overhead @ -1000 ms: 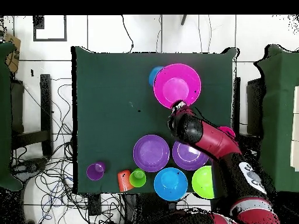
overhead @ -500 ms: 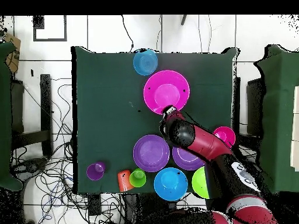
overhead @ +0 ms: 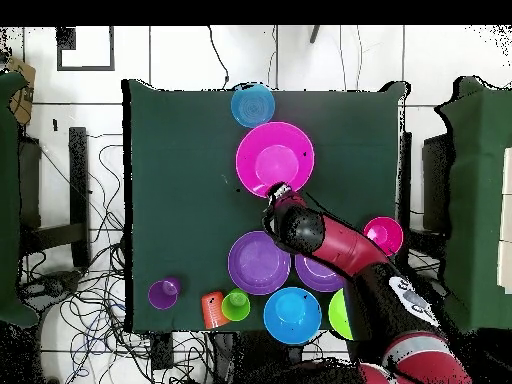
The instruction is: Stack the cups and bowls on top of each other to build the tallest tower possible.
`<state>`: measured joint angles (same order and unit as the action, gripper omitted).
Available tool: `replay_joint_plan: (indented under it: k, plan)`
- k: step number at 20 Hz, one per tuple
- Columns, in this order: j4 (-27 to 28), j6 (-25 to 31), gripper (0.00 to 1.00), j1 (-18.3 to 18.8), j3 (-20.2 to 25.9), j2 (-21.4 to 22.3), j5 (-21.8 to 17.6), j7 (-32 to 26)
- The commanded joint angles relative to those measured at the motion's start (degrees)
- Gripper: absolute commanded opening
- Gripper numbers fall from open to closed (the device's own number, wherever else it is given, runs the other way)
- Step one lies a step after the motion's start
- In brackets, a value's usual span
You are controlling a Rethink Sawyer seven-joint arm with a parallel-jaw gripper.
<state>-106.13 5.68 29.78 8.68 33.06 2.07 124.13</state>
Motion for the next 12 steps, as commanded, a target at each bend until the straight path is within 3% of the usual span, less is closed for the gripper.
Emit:
replay_joint_plan:
  k: [1, 5, 12]
  plan:
    - [-1.6, 16.3, 0.00, -3.9, 1.0, 5.8, 0.7, 2.9]
    - [0.8, 22.1, 0.00, -2.6, 0.2, 8.5, 1.0, 2.1]
    - [1.3, 28.9, 0.00, 2.6, 4.7, 13.9, 3.6, 0.4]
